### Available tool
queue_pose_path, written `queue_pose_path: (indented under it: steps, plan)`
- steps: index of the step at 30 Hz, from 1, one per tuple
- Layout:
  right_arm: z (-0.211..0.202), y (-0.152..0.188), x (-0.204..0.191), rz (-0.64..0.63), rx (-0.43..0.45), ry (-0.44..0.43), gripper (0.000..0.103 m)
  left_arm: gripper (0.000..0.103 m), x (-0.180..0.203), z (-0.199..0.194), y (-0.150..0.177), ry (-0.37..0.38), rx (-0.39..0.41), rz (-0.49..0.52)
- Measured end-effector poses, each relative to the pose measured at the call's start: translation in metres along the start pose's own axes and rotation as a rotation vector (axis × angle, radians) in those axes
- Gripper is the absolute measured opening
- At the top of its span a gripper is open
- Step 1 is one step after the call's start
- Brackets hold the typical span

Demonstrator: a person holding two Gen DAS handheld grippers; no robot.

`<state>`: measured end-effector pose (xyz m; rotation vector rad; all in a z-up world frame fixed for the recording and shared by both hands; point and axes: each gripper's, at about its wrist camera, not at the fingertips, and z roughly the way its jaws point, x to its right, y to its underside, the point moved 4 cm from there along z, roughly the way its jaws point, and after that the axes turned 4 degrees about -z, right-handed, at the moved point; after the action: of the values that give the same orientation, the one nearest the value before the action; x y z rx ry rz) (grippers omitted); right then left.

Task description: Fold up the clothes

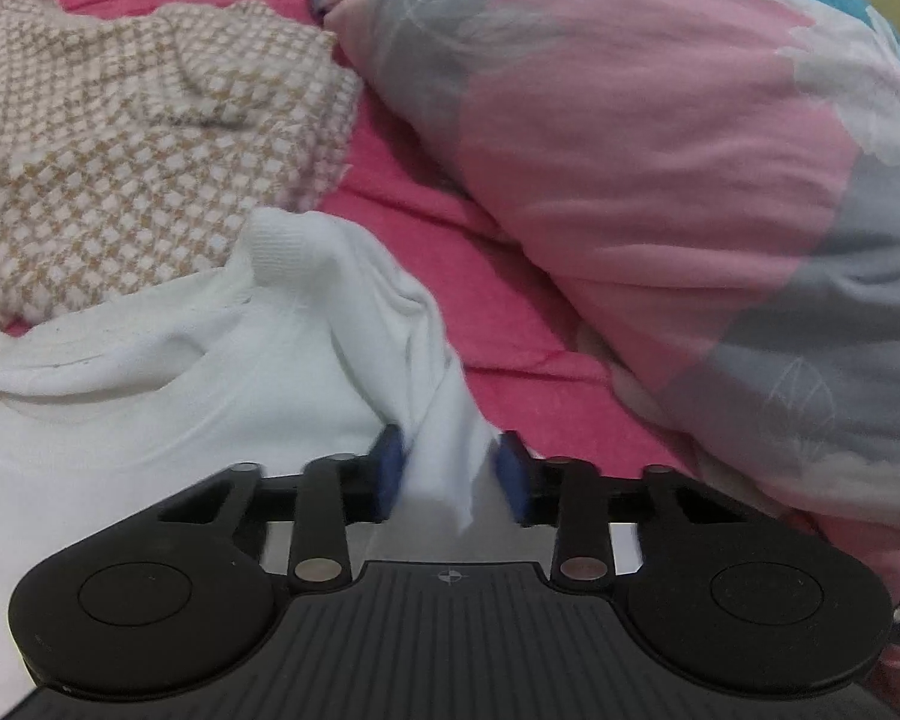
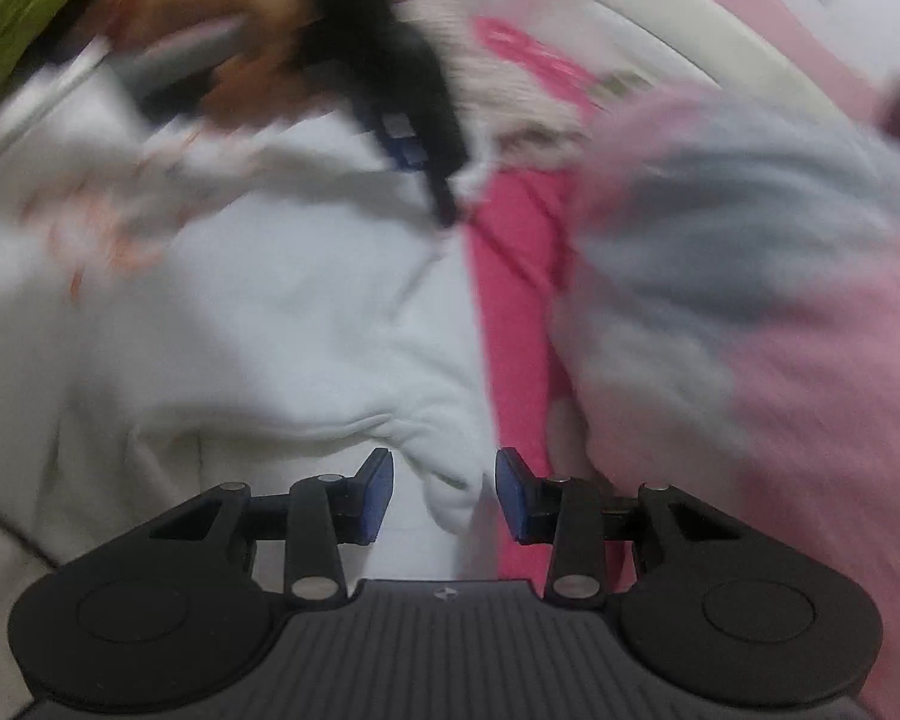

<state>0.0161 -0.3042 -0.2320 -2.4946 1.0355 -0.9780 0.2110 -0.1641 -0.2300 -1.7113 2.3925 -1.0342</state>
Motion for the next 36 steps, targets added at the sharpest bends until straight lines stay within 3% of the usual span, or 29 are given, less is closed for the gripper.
queue_pose_path:
  steps: [4,6,9,14,15,16,17,18,21,25,34,36]
  plan:
    - [0.014,-0.005,-0.029,-0.206,0.027,0.067,0.039,0.02,-0.008,-0.003,0.004,0.024,-0.017,-0.052]
    - [0.021,-0.009,-0.038,-0.26,0.045,0.09,0.039,0.026,-0.013,-0.007,0.005,0.044,-0.033,-0.086]
    - [0.029,-0.015,-0.039,-0.281,0.075,0.102,0.039,0.043,-0.024,-0.013,0.007,0.083,-0.083,-0.127]
    - [0.033,-0.019,-0.036,-0.258,0.127,0.104,0.038,0.042,-0.035,-0.018,0.018,0.13,-0.087,-0.153]
    - [0.032,-0.019,-0.035,-0.249,0.138,0.112,0.028,0.038,-0.036,-0.018,0.02,0.139,-0.08,-0.157]
    - [0.031,-0.019,-0.033,-0.243,0.146,0.129,0.014,0.027,-0.037,-0.017,0.021,0.149,-0.073,-0.163]
    - [0.031,-0.02,-0.031,-0.238,0.154,0.146,0.009,0.021,-0.037,-0.015,0.02,0.165,-0.069,-0.173]
    - [0.028,-0.021,-0.028,-0.236,0.162,0.18,0.008,0.012,-0.036,-0.013,0.02,0.18,-0.065,-0.183]
    - [0.017,-0.023,-0.013,-0.239,0.176,0.33,0.007,0.008,-0.035,-0.011,0.012,0.247,-0.004,-0.252]
    - [0.025,-0.018,0.005,-0.239,0.1,0.432,0.006,0.007,-0.025,-0.003,-0.001,0.339,0.102,-0.309]
    - [0.062,-0.007,-0.008,-0.368,-0.068,0.494,0.007,0.008,0.004,0.044,-0.012,0.263,0.166,-0.222]
    - [0.079,0.0,-0.009,-0.409,-0.165,0.472,0.019,0.01,0.009,0.054,-0.015,0.255,0.172,-0.213]
